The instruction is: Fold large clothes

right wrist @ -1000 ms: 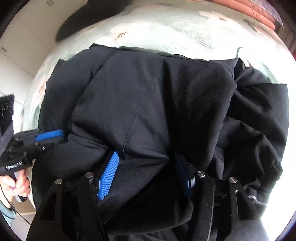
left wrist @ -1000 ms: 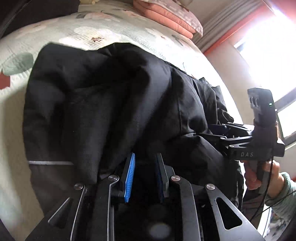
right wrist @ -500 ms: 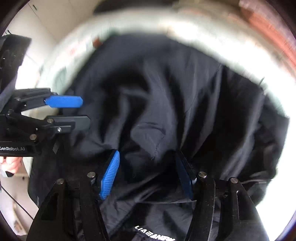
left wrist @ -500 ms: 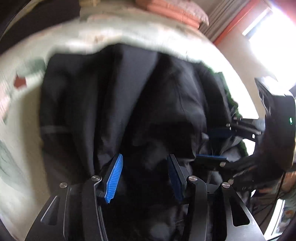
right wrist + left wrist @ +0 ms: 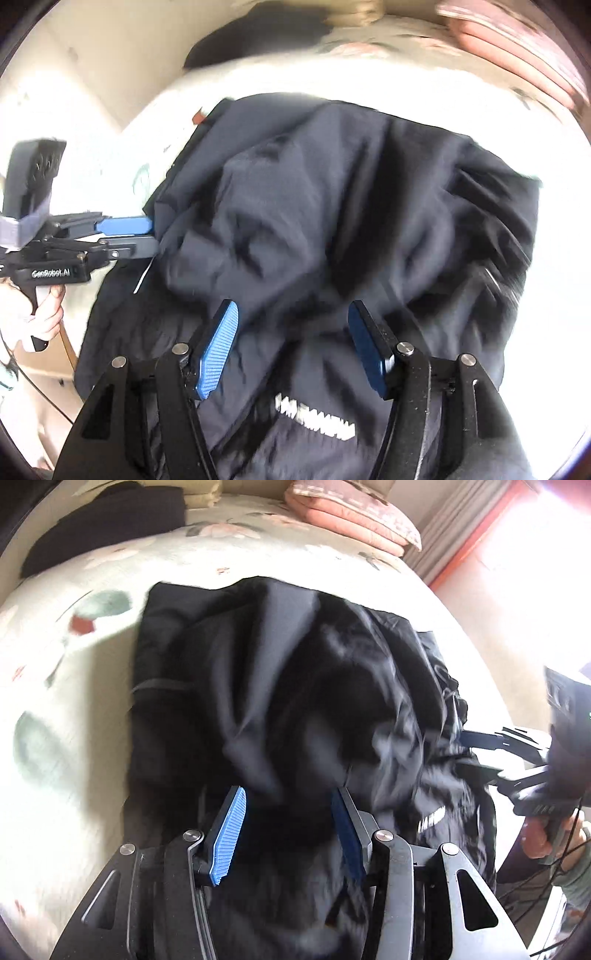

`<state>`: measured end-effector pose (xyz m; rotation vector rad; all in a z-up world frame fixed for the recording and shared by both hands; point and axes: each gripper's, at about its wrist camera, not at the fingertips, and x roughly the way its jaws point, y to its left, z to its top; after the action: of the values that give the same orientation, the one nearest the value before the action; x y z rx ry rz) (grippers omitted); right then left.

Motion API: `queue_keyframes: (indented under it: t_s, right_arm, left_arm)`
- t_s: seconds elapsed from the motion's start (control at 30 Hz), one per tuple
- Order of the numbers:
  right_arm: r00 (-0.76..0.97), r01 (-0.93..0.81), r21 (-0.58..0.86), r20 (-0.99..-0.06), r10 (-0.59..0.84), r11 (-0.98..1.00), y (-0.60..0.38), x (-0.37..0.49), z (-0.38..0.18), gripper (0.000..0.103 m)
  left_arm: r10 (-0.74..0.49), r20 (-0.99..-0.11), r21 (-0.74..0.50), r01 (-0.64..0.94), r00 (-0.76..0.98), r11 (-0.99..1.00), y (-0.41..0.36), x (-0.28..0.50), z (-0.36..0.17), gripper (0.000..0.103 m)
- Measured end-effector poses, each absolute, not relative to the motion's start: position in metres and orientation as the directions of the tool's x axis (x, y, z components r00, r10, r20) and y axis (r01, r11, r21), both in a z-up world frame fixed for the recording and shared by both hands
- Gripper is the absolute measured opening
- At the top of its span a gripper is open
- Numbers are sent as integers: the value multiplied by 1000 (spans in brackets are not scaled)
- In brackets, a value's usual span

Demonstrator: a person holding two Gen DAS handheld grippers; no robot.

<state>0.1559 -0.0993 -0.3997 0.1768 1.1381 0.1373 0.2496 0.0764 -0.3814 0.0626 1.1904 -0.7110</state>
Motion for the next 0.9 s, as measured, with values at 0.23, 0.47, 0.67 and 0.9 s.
queue_keyframes:
  t_s: [0.23, 0.47, 0.67, 0.9]
  right_arm:
    - [366, 241, 208, -924, 110, 948, -159, 48, -396, 66]
    - [272, 376, 134, -962, 29, 917, -184, -48, -408, 66]
    - [177, 421, 88, -984, 13, 903, -195, -101, -446, 66]
    - [137, 467, 111, -989, 52, 877, -207, -142, -477, 66]
  left_arm:
    - [-440, -883, -321, 474, 163, 820, 151, 203, -381, 50]
    - [-411, -905, -337, 401, 113, 852, 226, 170, -395, 50]
    - [-387, -922, -362, 318, 13, 876, 270, 143, -430, 50]
    - [-440, -895, -445, 225, -77, 867, 295, 115, -463, 50]
